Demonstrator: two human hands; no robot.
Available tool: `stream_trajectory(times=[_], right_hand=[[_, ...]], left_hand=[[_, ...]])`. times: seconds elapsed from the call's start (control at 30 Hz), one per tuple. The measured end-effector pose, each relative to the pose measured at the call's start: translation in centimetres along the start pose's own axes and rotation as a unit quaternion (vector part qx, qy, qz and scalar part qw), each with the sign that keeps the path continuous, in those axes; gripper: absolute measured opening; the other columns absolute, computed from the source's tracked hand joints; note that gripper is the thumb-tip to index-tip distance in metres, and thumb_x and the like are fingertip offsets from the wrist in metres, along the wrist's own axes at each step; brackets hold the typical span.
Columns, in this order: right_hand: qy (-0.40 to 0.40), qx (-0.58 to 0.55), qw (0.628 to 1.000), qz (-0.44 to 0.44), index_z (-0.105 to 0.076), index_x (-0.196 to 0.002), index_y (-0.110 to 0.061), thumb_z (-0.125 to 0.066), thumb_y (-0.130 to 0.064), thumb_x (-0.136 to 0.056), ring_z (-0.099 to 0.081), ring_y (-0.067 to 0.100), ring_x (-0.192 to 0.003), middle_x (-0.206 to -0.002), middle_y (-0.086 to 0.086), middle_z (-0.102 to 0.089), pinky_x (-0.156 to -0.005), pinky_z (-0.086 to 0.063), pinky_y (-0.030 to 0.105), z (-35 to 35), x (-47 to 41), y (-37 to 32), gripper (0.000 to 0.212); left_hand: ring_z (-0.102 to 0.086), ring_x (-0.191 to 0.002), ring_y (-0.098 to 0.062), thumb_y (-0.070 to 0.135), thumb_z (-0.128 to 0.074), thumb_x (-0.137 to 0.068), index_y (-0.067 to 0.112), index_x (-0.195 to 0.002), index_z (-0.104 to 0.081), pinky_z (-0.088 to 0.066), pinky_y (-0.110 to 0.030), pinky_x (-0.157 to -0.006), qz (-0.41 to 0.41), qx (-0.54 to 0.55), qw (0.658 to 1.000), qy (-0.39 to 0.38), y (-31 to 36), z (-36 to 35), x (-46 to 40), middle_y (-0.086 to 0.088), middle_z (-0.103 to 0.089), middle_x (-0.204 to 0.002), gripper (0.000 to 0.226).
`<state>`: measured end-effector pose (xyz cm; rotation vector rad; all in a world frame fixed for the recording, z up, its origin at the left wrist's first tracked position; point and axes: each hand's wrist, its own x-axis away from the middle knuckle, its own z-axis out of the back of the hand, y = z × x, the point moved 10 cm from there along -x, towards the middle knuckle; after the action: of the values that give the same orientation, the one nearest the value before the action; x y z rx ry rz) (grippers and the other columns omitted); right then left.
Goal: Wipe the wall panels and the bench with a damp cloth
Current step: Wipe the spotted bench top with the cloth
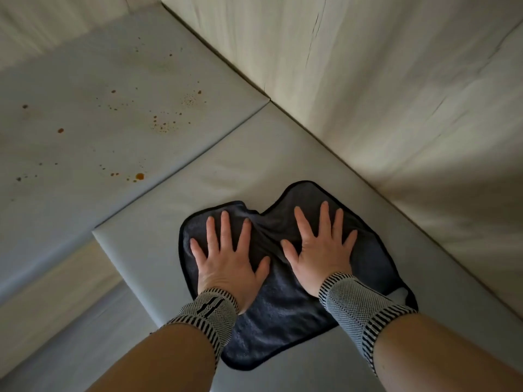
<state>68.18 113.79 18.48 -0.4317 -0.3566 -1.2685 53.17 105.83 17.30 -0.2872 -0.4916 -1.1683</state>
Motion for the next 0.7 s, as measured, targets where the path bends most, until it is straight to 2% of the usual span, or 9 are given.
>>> stream_trajectory(times=[0.13,0.27,0.33,0.4,0.5,0.7], right_hand=[[0.031,0.028,0.998,0.036,0.014,-0.153,-0.03,-0.019,-0.063,-0.095,0.022,0.031,-0.146,-0.159,0.004,0.026,-0.117,0.006,0.057,0.8,-2.1,-1.1,0.074],[0.039,0.044,0.997,0.05,0.013,-0.153,-0.024,-0.017,-0.061,-0.096,0.022,0.029,-0.146,-0.159,0.003,0.025,-0.118,0.006,0.055,2.0,-4.3,-2.1,0.075],[0.04,0.047,0.997,0.047,0.013,-0.153,-0.024,-0.019,-0.062,-0.095,0.021,0.029,-0.147,-0.16,0.003,0.024,-0.118,0.007,0.054,2.6,-5.8,-2.6,0.077],[0.047,0.047,0.997,0.047,0.011,-0.154,-0.022,-0.02,-0.062,-0.094,0.02,0.029,-0.147,-0.16,0.004,0.023,-0.118,0.007,0.053,3.4,-7.4,-3.2,0.078],[0.06,0.053,0.995,0.051,0.009,-0.154,-0.017,-0.02,-0.06,-0.095,0.017,0.028,-0.148,-0.161,0.007,0.02,-0.119,0.006,0.05,4.7,-9.7,-4.2,0.079],[0.097,0.051,0.992,0.066,0.004,-0.155,-0.011,-0.024,-0.052,-0.098,0.009,0.025,-0.149,-0.162,0.01,0.012,-0.121,0.003,0.042,8.2,-15.4,-6.6,0.075]], left_hand=[[0.031,-0.145,-0.031,0.07,-0.008,-0.091,0.023,-0.151,0.026,0.008,-0.06,-0.118,-0.015,-0.006,1.0,0.011,0.1,1.5,-2.5,-0.008,0.036,-0.157,0.084],[0.028,-0.147,-0.026,0.068,0.013,-0.076,0.02,-0.151,0.027,0.01,-0.055,-0.12,-0.046,-0.025,0.998,0.03,-0.2,2.8,-5.0,-0.005,0.032,-0.159,0.09],[0.027,-0.148,-0.025,0.068,0.015,-0.074,0.02,-0.148,0.03,0.011,-0.054,-0.119,-0.056,-0.035,0.997,0.037,-0.4,3.6,-6.5,-0.004,0.03,-0.16,0.089],[0.027,-0.147,-0.025,0.068,0.009,-0.08,0.021,-0.145,0.032,0.012,-0.054,-0.119,-0.064,-0.043,0.996,0.046,-0.5,4.7,-8.2,-0.002,0.03,-0.16,0.084],[0.027,-0.148,-0.025,0.066,-0.008,-0.092,0.021,-0.151,0.026,0.011,-0.053,-0.12,-0.071,-0.045,0.995,0.054,-0.7,6.5,-10.9,-0.002,0.03,-0.16,0.082],[0.012,-0.151,-0.024,0.061,-0.014,-0.095,0.019,-0.154,0.019,-0.001,-0.042,-0.123,-0.055,0.021,0.995,0.085,-0.9,9.8,-16.3,-0.003,0.018,-0.164,0.079]])
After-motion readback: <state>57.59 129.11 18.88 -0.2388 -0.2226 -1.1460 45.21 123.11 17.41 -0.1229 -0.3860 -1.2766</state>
